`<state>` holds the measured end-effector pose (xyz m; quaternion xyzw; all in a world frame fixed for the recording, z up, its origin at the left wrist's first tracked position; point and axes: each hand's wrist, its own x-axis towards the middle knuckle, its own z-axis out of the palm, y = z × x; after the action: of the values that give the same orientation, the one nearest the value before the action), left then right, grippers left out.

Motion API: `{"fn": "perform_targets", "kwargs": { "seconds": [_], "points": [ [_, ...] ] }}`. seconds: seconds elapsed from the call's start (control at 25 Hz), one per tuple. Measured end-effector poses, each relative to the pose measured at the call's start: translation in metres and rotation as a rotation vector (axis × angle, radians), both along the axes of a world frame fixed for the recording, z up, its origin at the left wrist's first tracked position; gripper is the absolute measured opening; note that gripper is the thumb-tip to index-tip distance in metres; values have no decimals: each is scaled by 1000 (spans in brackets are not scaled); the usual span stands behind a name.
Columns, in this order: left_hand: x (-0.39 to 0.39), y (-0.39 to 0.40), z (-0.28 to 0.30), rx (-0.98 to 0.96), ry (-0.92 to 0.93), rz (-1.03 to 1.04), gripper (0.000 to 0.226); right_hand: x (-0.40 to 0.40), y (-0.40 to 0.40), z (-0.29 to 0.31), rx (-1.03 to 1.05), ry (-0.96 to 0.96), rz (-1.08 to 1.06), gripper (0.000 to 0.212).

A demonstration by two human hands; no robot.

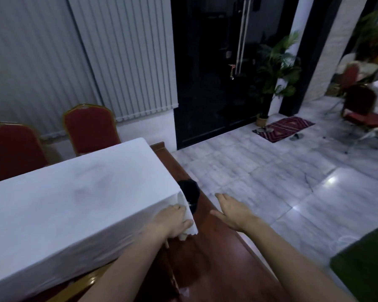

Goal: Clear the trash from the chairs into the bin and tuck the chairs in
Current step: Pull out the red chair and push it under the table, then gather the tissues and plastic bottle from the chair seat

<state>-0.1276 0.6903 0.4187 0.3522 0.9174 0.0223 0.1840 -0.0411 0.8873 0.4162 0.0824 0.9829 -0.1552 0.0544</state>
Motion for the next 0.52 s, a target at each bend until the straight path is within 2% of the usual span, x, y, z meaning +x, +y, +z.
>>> {"fn": "perform_targets", "kwargs": {
  "seconds": [0.24,0.52],
  "points": [
    [-60,100,-20,-78,15,-71,60,-40,86,-16,63,-108,-18,65],
    [-203,192,-24,-67,-39,-33,53,-178,180,-16,32,-213,37,65]
  ]
}}
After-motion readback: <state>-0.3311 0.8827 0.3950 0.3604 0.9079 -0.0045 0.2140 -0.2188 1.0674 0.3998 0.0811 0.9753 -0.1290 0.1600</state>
